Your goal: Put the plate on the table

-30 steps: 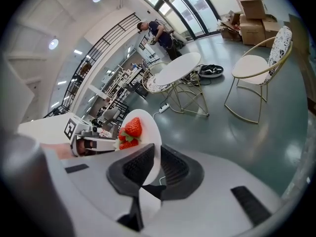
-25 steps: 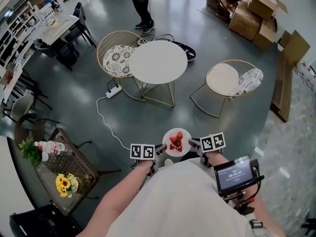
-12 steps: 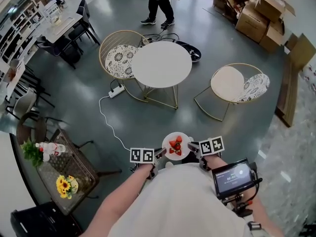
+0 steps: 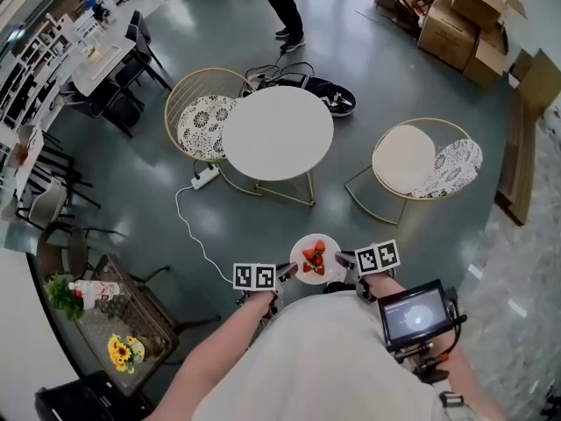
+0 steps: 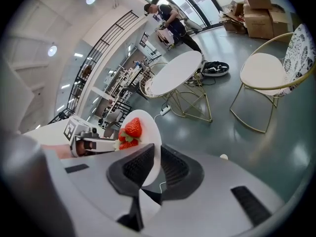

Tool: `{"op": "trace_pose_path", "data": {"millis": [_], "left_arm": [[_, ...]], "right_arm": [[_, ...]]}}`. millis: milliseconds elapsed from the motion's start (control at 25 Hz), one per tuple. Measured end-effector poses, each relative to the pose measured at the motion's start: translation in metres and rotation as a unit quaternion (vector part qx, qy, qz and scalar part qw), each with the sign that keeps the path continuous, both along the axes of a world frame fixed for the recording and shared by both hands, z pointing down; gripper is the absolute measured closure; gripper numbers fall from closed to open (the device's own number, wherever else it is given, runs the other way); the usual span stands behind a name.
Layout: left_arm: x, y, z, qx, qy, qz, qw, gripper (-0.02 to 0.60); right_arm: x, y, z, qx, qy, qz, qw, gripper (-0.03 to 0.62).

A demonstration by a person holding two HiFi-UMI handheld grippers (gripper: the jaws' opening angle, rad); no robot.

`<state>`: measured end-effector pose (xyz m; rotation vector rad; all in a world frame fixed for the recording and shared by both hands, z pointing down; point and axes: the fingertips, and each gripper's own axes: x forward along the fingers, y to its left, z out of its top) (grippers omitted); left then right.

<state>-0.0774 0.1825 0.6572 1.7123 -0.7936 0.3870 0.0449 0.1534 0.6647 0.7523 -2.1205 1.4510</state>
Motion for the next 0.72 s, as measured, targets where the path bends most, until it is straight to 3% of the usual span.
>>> {"op": "trace_pose_path", "data": {"millis": [720], "left_arm": [[0.047,-0.116,-0.01,0.001,-0.035,-0.037,0.9987,0.563]], "right_arm": [[0.044,-0.123,-0.001,-0.001,-0.021,-0.029,0.999,0.568]]}}
